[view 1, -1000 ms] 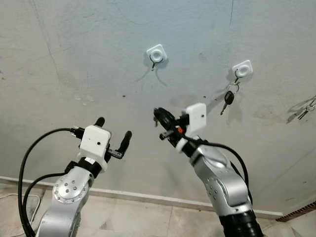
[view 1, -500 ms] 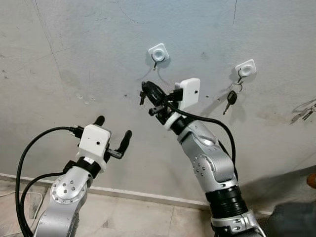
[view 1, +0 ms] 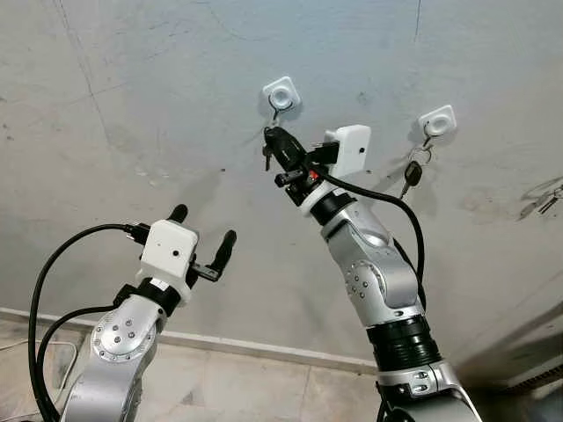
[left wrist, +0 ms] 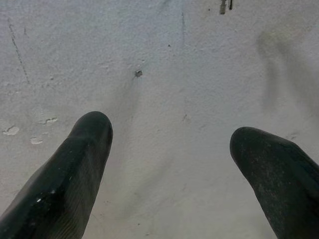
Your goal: Hang keys on a hook
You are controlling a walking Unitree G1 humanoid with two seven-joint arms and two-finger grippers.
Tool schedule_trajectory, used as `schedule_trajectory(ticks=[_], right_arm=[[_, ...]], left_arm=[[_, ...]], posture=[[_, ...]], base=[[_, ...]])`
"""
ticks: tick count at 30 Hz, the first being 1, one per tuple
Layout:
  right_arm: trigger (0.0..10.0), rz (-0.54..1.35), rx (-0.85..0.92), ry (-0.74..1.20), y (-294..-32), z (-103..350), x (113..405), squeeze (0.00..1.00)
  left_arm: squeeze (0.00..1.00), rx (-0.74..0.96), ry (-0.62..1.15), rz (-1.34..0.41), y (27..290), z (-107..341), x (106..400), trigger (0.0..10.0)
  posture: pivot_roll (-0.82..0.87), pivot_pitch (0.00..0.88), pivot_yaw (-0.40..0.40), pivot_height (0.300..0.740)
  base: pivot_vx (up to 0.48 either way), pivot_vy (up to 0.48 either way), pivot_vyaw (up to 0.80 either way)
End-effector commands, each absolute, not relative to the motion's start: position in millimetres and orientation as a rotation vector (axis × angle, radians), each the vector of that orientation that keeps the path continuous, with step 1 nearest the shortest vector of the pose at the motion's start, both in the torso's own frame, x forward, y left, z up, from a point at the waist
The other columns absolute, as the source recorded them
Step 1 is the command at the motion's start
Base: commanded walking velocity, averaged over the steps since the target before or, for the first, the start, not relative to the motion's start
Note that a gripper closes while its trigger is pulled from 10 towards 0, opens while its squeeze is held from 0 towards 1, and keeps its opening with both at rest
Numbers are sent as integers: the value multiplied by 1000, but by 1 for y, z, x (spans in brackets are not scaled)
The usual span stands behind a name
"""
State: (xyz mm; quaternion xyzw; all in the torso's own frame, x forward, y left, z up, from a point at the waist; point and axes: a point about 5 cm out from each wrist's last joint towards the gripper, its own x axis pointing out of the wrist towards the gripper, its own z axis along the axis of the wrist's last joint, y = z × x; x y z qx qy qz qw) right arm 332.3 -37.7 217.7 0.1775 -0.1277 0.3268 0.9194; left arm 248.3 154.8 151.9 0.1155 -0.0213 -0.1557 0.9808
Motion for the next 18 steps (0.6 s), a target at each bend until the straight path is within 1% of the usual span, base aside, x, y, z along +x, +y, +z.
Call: schedule_trajectory(ticks=[1,18], right_arm=[[10000,680,403,-299,-30,230,334,0],[10000,693,431,-320,-24,238,338,0]], left_arm=[[0,231,-41,-327,152,152,247,10000],[0,228,-34,-329,151,151,247,10000]], posture=[[295,42,-95,740],[295,46,-95,740]], base=[[0,0,0],[0,0,0]])
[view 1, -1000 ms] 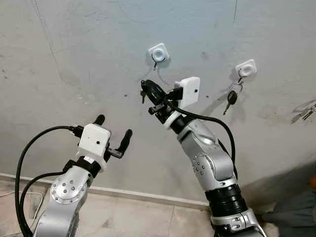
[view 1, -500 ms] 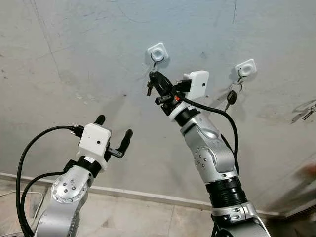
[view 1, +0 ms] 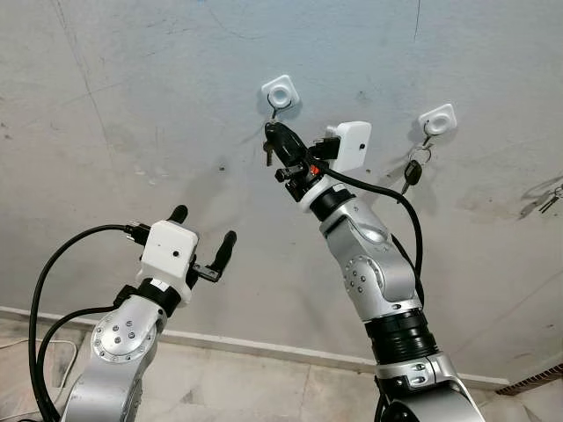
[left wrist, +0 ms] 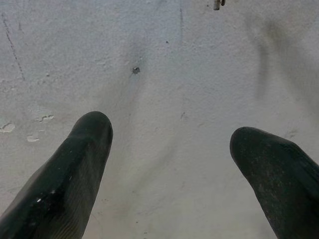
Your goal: Hang keys on a hook
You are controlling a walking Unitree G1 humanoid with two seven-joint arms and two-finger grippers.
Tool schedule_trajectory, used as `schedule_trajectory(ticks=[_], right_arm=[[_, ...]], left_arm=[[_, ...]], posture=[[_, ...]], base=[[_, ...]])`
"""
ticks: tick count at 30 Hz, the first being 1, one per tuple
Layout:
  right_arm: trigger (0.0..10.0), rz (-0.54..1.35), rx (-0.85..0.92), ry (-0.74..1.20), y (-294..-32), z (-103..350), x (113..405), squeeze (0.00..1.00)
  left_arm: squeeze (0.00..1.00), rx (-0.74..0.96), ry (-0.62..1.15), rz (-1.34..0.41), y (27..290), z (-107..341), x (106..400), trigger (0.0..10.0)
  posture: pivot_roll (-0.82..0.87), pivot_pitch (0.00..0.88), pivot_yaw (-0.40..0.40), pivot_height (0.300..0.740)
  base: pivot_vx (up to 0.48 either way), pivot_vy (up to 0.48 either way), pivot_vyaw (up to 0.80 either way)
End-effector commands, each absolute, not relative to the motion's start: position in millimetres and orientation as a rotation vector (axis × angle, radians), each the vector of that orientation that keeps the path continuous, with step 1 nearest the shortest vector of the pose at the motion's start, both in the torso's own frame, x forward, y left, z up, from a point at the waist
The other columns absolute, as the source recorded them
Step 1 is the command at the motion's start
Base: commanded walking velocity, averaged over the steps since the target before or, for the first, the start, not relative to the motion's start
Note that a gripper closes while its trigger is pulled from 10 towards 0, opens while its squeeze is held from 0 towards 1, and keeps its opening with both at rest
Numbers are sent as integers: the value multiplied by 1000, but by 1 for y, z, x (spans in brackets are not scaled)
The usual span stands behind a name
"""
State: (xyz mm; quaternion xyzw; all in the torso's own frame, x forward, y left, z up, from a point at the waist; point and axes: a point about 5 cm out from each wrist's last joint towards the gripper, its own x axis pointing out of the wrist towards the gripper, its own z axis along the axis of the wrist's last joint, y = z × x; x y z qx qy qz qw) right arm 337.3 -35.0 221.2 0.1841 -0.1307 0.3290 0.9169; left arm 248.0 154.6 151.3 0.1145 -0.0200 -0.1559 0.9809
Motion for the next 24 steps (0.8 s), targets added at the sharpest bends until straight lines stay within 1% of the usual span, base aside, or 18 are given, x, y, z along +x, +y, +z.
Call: schedule_trajectory(ticks=[1,15,24], right_arm=[[10000,692,432,-321,-24,239,338,0],[10000,654,460,-322,-25,239,343,0],[10000,607,485,-317,-26,239,347,0]], left_arm=[[0,228,-35,-329,151,151,247,10000],[0,252,-127,-389,141,176,251,10000],[0,249,-129,-394,140,177,252,10000]], posture=[[295,46,-95,740],[303,46,-94,740],[309,41,-92,740]], base=[[0,0,0],[0,0,0],[0,0,0]])
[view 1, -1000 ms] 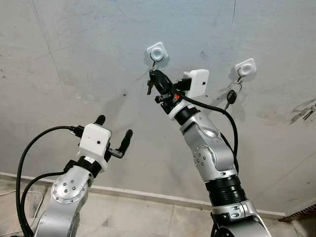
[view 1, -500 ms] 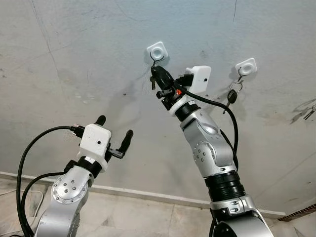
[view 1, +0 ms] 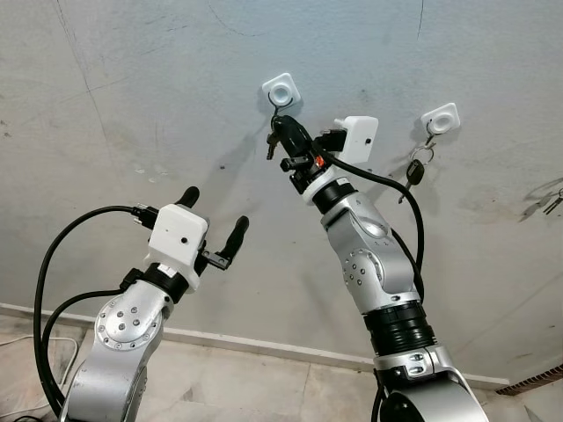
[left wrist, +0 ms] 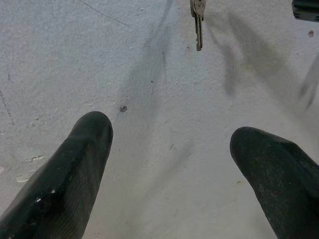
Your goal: Hang keys on a hook
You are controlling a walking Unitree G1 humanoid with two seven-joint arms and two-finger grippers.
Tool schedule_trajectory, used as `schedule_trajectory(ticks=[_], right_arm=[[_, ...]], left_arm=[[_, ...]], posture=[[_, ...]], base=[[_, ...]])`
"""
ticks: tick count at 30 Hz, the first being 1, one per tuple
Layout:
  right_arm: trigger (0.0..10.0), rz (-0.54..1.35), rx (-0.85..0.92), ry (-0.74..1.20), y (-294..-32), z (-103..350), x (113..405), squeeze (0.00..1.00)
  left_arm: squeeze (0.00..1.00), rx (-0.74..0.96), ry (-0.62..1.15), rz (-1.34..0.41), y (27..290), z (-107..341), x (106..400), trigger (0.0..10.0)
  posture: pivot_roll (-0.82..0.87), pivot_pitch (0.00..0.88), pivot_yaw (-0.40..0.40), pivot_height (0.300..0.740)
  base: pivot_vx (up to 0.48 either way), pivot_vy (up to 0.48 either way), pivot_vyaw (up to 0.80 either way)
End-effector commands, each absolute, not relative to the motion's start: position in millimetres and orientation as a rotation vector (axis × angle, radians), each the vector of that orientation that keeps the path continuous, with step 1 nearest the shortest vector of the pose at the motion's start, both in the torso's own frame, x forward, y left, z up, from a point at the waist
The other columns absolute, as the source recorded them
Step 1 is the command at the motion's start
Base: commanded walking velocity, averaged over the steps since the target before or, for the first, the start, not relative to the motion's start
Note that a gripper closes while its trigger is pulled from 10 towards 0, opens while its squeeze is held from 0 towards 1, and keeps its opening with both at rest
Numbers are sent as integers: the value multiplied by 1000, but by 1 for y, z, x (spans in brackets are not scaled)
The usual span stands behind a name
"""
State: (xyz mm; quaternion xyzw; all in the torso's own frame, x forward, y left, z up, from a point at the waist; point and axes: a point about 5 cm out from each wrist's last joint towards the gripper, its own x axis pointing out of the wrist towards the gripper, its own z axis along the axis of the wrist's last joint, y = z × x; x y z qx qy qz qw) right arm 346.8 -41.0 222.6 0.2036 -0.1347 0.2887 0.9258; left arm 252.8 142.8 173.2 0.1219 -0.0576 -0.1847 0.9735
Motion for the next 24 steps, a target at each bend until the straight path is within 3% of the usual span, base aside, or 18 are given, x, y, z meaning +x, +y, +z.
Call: schedule_trajectory(ticks=[1,24], right_arm=[[10000,598,490,-314,-27,238,347,0],[10000,477,489,-183,-26,206,348,0]], left_arm=[[0,249,-128,-394,140,177,252,10000],[0,233,-132,-409,137,183,253,10000]], posture=[[309,41,-92,740],[315,39,-91,740]], base=[[0,0,0],[0,0,0]])
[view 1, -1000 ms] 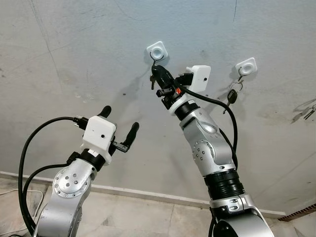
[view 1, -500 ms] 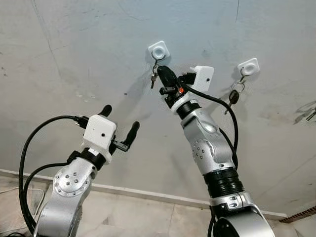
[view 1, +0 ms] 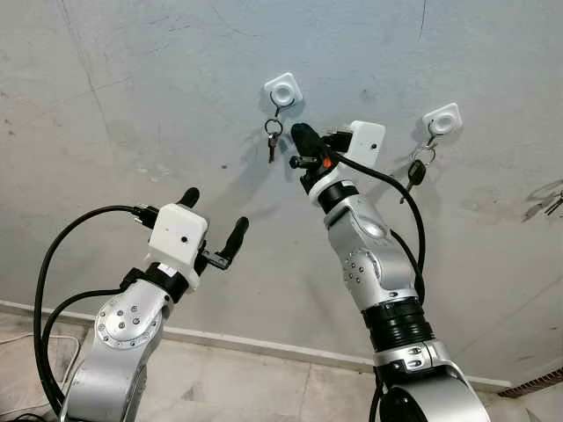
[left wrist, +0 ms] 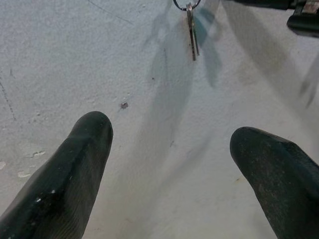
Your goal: Hang keys on a hook
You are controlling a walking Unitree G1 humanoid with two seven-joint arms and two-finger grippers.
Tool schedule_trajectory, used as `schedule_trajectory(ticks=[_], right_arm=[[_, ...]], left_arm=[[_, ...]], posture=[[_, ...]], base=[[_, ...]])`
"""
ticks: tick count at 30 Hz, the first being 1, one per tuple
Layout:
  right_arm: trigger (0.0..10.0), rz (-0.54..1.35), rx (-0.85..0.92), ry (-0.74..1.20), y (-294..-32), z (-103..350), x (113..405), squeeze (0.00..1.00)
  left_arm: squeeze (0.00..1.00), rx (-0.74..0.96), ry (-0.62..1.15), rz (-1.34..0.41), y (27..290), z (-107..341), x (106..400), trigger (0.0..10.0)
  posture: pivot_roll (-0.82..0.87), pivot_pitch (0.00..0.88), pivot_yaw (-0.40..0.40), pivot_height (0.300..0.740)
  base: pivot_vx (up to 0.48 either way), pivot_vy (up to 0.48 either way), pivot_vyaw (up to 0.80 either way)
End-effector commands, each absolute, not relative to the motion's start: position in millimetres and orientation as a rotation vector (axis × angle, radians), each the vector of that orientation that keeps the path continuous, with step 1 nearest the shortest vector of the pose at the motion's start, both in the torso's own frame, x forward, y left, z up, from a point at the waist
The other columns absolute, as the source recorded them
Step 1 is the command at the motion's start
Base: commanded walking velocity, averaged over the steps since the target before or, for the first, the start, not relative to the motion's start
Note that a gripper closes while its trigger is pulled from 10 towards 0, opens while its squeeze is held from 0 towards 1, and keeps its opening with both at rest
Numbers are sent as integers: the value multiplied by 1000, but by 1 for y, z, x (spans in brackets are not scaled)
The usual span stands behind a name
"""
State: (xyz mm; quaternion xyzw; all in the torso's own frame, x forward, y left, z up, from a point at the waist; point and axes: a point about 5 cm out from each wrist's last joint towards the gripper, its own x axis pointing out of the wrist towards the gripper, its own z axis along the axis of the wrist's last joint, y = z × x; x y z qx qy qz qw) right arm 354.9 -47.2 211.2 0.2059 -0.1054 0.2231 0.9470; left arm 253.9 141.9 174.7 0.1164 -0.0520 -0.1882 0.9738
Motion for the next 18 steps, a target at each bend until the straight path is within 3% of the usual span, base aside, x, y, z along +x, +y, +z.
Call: schedule_trajectory(ticks=[1,10,18], right_arm=[[10000,477,489,-183,-26,206,348,0],[10000,480,367,-171,-25,192,338,0],[10000,420,206,-121,-60,161,315,0]], left_arm=[[0,233,-132,-409,137,183,253,10000],[0,220,-146,-420,133,188,255,10000],[0,208,-137,-420,131,184,255,10000]], posture=[[315,39,-91,740],[312,39,-92,740],[281,39,-101,740]], base=[[0,0,0],[0,0,0],[0,0,0]])
